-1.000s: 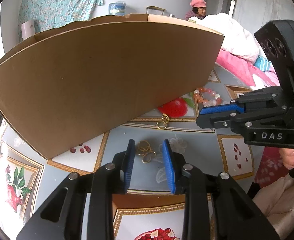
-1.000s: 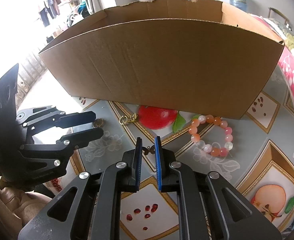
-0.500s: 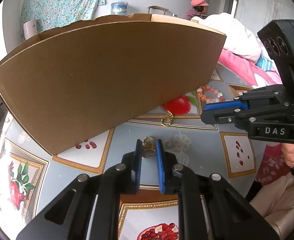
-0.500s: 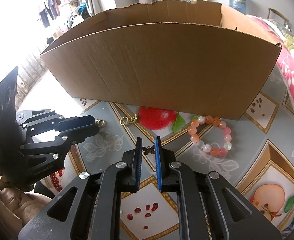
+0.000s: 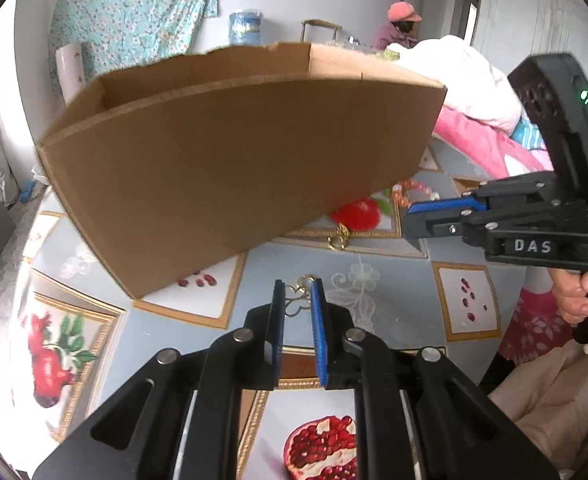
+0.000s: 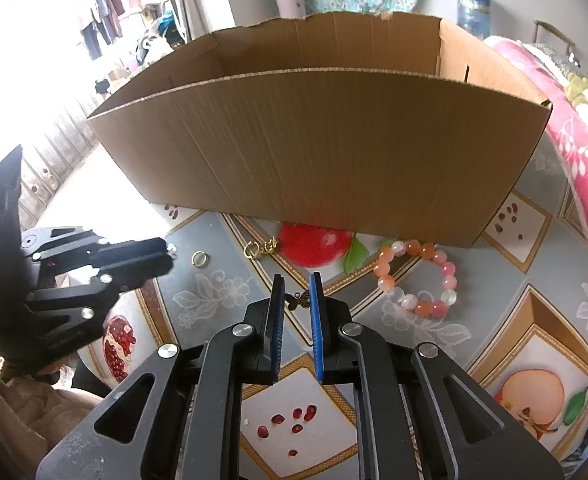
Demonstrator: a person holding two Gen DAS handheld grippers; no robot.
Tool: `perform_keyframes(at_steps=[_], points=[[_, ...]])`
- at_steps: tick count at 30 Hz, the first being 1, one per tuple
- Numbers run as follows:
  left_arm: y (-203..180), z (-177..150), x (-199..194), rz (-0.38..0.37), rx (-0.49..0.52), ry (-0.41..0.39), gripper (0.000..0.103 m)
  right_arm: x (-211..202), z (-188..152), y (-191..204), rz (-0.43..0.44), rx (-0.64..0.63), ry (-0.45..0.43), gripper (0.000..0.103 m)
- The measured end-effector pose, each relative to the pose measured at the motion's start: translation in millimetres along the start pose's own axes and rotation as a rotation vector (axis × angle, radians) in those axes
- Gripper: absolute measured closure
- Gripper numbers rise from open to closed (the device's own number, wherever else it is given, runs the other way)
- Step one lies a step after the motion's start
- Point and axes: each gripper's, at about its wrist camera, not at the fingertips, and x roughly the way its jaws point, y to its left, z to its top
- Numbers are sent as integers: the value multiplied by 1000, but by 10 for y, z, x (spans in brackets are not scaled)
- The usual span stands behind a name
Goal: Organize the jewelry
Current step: 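Lift both held charms over the cardboard box with both tools, then open both tools to drop the charms into the box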
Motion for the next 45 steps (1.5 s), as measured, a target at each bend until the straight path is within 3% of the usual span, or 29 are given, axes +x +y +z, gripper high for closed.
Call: perform_keyframes(at_steps=[5, 14, 19, 23, 30, 35, 39, 45], points=[[54, 122, -253, -5, -32, -62, 91, -220, 48, 23, 20, -26, -59, 93], [70, 628, -1024, -77, -20, -278, 91, -780, 367, 52, 105, -48, -218, 93], [149, 897, -1130, -68, 16, -346, 91, -984, 656, 42, 133, -68, -317, 93], [288, 1108, -833, -49, -8, -288, 91, -867, 923, -68, 103, -79, -334, 93], [624, 1326, -48, -28, -144, -50, 91, -290, 1328, -409, 19, -55, -209, 93], [677, 1357, 219, -38, -179, 23, 91, -72, 1521, -578, -33, -33, -161, 92], [717, 1334, 381, -40, -221, 100, 90, -64, 1565, -698, -26, 12, -169, 89], [749, 1323, 418, -26, -230, 103, 70, -194, 1537, -814, -19, 52, -216, 84]])
